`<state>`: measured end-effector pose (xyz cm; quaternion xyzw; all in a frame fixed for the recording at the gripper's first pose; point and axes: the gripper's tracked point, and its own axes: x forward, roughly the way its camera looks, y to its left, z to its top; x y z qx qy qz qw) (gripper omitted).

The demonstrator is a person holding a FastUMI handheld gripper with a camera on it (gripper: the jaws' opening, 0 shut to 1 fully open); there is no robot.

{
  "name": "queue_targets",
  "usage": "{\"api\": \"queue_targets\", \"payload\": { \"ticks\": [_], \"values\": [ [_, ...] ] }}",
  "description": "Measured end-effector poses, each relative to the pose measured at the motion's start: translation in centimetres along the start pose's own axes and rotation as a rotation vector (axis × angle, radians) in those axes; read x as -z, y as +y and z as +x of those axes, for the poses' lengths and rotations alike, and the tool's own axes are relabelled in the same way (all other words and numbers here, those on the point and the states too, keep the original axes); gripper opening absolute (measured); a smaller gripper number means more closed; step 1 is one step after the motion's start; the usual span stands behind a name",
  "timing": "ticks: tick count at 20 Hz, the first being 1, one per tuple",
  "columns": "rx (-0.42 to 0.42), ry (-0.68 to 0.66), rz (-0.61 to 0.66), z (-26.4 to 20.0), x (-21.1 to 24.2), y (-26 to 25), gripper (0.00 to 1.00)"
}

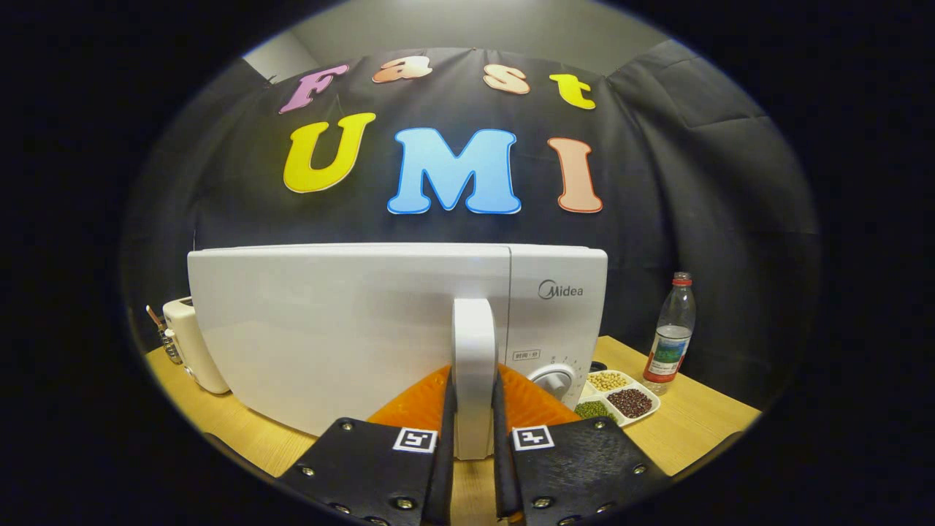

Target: Open the microwave, put the food inside, and close the microwave door.

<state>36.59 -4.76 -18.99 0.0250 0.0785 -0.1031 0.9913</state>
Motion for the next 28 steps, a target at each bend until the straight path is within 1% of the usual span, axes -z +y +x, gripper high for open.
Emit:
{"api": "queue_targets", "payload": {
  "ticks": [1,3,6,8,12,14,15,16,18,20,24,28],
  "values": [
    [-0.004,0.003,0.004,-0.1,0.1,0.0,0.17],
    [-0.025,0.014,0.032,-0.3,0.2,0.1,0.17],
    [-0.038,0.009,0.039,-1.0,0.1,0.1,0.17],
    [-0.044,0.006,0.035,-0.9,0.0,0.2,0.12],
    [-0.067,0.014,0.053,-1.0,0.1,0.2,0.12],
    [-0.065,0.026,0.062,-1.2,0.2,0.1,0.12],
    [-0.064,0.034,0.061,-1.9,0.3,0.3,0.12],
    [-0.054,0.015,0.041,-3.0,0.3,0.4,0.12],
    [-0.073,0.005,-0.003,-6.2,0.5,1.0,0.12],
    [-0.119,0.012,-0.022,-9.2,0.8,2.1,0.12],
    [-0.238,0.033,-0.003,-14.5,1.4,4.5,0.11],
    [-0.318,0.043,0.013,-18.8,1.7,7.6,0.11]
  ]
}}
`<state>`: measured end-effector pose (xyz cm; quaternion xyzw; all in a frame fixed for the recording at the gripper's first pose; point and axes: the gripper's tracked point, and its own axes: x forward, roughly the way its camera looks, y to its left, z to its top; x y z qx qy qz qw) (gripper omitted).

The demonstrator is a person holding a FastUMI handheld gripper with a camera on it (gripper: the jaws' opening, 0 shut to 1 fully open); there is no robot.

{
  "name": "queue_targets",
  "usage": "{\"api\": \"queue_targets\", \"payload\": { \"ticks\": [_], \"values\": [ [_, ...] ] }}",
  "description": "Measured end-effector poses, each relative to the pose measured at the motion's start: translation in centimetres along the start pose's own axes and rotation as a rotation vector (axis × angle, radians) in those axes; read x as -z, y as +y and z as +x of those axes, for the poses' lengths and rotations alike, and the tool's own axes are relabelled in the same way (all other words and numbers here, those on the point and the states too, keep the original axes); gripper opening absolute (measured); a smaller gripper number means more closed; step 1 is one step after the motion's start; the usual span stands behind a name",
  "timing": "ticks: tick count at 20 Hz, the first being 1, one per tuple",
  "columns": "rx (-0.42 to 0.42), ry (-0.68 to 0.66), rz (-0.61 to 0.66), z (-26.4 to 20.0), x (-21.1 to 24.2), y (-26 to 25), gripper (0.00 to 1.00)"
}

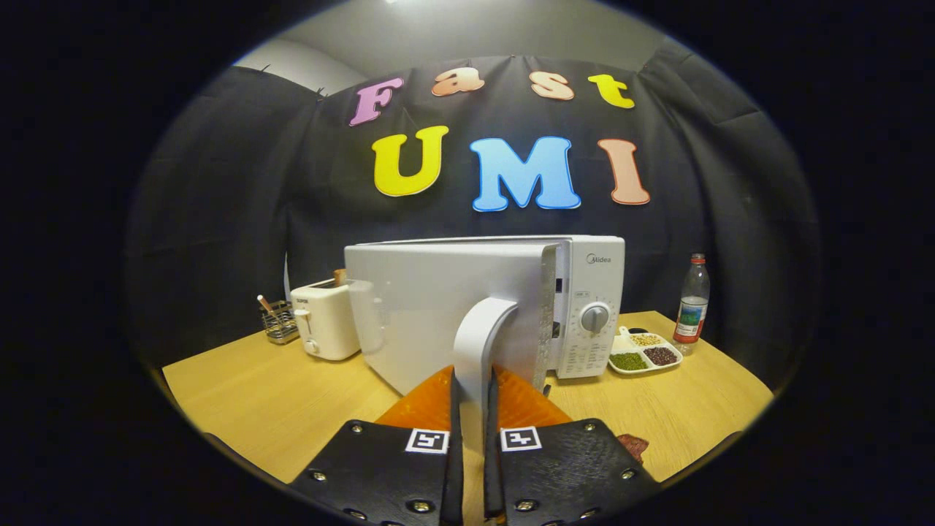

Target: Open the microwave, put the food inside, and close the microwave door.

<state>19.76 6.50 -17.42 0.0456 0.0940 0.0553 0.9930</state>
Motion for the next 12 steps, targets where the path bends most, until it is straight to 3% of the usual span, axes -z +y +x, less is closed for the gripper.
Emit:
{"api": "queue_targets", "payload": {
  "ticks": [7,12],
  "values": [
    [-0.097,-0.063,-0.037,-4.8,1.0,9.6,0.11],
    [-0.071,-0.067,-0.055,-6.6,2.8,15.1,0.10]
  ]
}}
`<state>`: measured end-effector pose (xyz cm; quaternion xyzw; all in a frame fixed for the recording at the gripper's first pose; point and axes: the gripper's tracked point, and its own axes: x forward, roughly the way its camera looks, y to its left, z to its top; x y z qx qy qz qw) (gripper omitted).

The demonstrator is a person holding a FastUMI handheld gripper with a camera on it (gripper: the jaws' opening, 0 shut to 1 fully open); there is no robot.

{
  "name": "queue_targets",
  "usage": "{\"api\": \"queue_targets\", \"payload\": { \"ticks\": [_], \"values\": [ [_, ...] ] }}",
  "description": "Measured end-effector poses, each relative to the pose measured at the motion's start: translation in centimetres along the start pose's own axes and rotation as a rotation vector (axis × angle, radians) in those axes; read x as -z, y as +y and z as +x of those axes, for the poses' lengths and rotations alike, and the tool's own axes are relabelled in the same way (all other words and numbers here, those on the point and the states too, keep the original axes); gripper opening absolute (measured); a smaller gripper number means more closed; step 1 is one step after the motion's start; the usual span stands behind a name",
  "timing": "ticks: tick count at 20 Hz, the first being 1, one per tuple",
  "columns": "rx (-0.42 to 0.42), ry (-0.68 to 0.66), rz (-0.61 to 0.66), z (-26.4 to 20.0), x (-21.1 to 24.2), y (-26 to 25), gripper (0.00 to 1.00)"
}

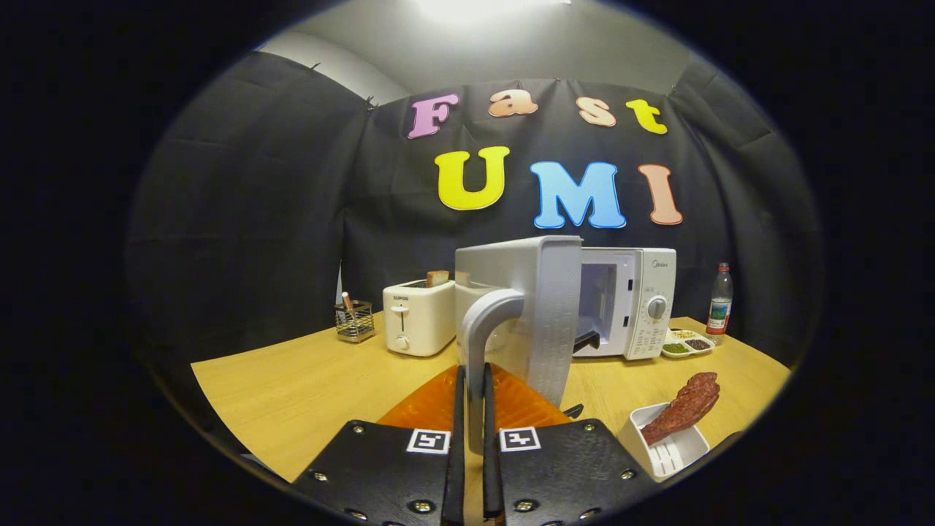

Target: Open the microwave, put the food inside, and close the microwave door.

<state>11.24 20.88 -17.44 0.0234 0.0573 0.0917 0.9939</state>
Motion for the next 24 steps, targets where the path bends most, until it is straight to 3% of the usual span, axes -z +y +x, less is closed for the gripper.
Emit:
{"api": "queue_targets", "payload": {
  "ticks": [3,7,12,15,18,19,24],
  "values": [
    [-0.042,-0.001,-0.003,-1.2,0.6,3.1,0.10],
    [-0.183,-0.044,-0.009,-3.4,-1.0,5.6,0.10],
    [-0.223,0.009,0.086,-4.6,-2.0,0.6,0.10],
    [-0.164,0.016,0.154,-4.7,-2.5,-5.4,0.51],
    [-0.043,0.023,0.162,-4.4,-2.1,-12.1,0.70],
    [-0.013,0.031,0.165,-4.3,-1.6,-13.9,0.80],
    [0.138,0.052,0.229,-4.4,0.3,-23.3,0.91]
  ]
}}
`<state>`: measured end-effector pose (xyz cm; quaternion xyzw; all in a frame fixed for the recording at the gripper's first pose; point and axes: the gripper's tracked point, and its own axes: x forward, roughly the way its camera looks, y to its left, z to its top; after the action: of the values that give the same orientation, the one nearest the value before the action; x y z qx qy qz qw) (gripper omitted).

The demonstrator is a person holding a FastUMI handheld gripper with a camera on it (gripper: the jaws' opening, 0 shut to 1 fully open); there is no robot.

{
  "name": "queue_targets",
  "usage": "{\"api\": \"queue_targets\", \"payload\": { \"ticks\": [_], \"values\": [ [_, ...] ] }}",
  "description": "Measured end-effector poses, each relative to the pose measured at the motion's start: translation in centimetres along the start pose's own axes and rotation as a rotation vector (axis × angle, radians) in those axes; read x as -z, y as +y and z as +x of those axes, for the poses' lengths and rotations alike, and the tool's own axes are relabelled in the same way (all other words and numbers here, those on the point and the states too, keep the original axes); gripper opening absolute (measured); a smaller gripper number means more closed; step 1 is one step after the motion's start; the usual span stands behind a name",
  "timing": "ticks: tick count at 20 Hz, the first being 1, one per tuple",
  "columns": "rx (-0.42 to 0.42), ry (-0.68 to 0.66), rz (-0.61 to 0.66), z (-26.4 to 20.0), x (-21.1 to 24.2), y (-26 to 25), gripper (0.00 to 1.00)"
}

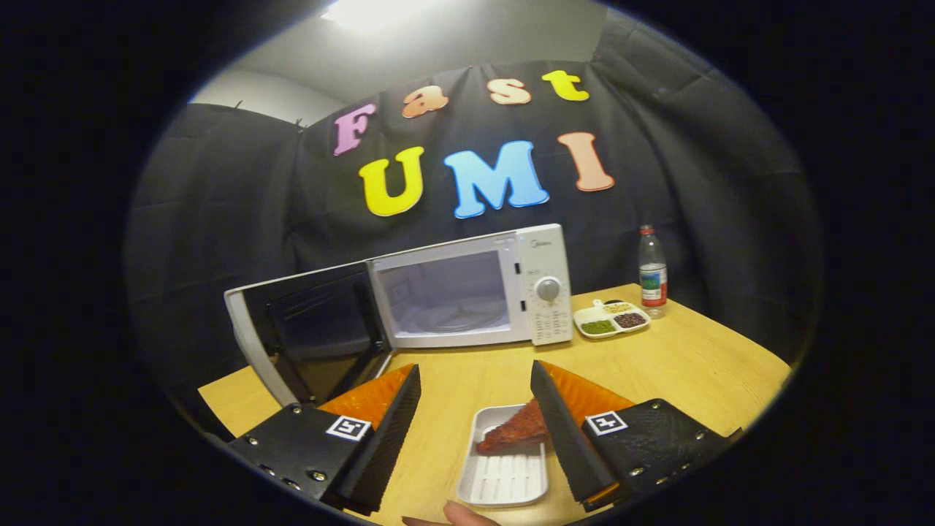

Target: Open the microwave, put the food inside, and close the microwave door.

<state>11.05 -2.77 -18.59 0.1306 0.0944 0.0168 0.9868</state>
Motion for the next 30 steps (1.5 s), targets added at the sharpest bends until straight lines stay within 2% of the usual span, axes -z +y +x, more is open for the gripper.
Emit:
{"api": "queue_targets", "payload": {
  "ticks": [3,6,8,10,12,14,15,16,17,19,22,23,24,25,30],
  "values": [
    [0.024,0.026,0.108,1.4,0.4,-3.5,0.91],
    [-0.022,0.105,0.304,3.5,2.4,-5.5,0.91],
    [-0.080,0.148,0.456,4.4,3.2,-5.6,0.92],
    [-0.116,0.174,0.568,5.5,4.5,-5.5,0.82],
    [-0.137,0.176,0.603,5.4,5.1,-5.3,0.79],
    [-0.139,0.178,0.623,5.7,5.1,-6.0,0.37],
    [-0.166,0.168,0.639,5.8,4.9,-5.1,0.22],
    [-0.181,0.175,0.666,4.6,4.9,-4.7,0.21],
    [-0.203,0.177,0.688,5.4,4.6,-4.5,0.14],
    [-0.253,0.171,0.725,5.2,3.5,-3.5,0.13],
    [-0.256,0.187,0.766,5.0,2.9,-3.3,0.13],
    [-0.244,0.181,0.725,4.9,2.9,-3.4,0.14],
    [-0.198,0.149,0.647,4.9,3.0,-4.2,0.13],
    [-0.195,0.131,0.601,4.2,2.7,-4.4,0.10],
    [-0.245,0.070,0.605,3.7,-1.7,-1.6,0.10]
  ]
}}
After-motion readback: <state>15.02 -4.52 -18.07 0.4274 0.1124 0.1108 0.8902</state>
